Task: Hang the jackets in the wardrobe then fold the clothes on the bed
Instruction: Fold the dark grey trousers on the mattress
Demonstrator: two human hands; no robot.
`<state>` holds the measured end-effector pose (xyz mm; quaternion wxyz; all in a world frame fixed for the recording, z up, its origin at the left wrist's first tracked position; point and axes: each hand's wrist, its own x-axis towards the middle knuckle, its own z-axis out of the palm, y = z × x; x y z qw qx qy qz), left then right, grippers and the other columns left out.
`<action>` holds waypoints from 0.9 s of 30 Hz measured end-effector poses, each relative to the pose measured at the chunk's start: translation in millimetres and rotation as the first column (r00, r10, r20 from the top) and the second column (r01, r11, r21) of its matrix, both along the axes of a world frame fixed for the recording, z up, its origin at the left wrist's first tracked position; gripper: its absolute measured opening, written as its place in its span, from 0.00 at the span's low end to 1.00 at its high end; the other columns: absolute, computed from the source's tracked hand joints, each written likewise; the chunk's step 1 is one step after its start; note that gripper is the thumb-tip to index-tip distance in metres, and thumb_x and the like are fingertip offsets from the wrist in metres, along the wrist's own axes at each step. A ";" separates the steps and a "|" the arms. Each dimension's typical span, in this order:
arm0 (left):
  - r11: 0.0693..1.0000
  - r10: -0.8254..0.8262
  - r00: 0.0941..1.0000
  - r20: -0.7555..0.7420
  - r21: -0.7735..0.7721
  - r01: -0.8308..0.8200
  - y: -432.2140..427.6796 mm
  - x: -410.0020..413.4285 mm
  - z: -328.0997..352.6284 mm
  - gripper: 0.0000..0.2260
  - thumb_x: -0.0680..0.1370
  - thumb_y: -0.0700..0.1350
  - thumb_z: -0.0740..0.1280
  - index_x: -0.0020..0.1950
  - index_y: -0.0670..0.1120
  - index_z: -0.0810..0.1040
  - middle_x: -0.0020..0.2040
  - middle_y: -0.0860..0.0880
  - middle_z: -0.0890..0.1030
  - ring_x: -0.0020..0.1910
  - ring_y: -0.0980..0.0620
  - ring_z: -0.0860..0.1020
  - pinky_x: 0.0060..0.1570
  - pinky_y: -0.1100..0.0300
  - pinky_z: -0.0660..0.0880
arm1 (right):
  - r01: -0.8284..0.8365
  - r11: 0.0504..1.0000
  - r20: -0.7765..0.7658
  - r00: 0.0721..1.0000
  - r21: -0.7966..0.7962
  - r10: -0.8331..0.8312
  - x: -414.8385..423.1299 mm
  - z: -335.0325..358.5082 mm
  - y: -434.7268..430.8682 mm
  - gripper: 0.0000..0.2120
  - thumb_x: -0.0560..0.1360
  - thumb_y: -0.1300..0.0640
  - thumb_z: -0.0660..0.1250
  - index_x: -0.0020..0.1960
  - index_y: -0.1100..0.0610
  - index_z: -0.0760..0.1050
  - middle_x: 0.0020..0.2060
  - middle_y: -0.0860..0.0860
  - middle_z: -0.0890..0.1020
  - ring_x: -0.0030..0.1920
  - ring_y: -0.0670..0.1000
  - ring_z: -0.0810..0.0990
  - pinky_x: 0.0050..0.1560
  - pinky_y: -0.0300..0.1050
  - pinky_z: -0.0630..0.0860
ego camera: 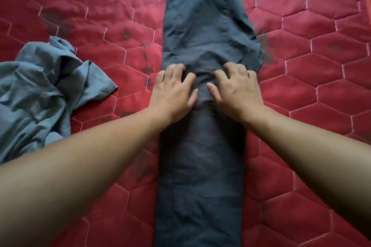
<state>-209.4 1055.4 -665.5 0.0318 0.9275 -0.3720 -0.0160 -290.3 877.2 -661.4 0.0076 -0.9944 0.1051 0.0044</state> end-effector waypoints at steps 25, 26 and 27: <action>0.992 0.120 0.993 -0.006 0.037 -0.120 -81.9 162.3 -13.4 0.21 0.79 0.64 0.52 0.66 0.57 0.70 0.67 0.41 0.69 0.65 0.38 0.67 0.60 0.43 0.64 | 0.043 0.997 -0.020 0.999 -0.059 -0.044 151.9 -17.6 -76.2 0.28 0.79 0.34 0.50 0.70 0.49 0.69 0.69 0.58 0.71 0.68 0.62 0.68 0.63 0.61 0.67; 0.990 0.128 0.991 0.028 0.052 -0.129 -88.3 168.5 -8.7 0.18 0.80 0.63 0.53 0.63 0.55 0.70 0.64 0.41 0.69 0.62 0.38 0.68 0.58 0.43 0.65 | 0.043 0.994 0.022 0.999 -0.101 -0.041 161.7 -12.3 -77.2 0.25 0.79 0.37 0.53 0.66 0.52 0.71 0.63 0.58 0.74 0.62 0.63 0.71 0.58 0.60 0.69; 0.989 0.128 0.989 0.072 0.066 -0.132 -92.9 172.3 -9.5 0.17 0.81 0.61 0.53 0.63 0.53 0.70 0.64 0.41 0.69 0.63 0.38 0.68 0.60 0.42 0.64 | 0.051 0.992 0.038 0.998 -0.118 -0.046 168.7 -11.0 -78.1 0.23 0.80 0.40 0.55 0.68 0.54 0.69 0.62 0.59 0.75 0.61 0.63 0.72 0.57 0.60 0.69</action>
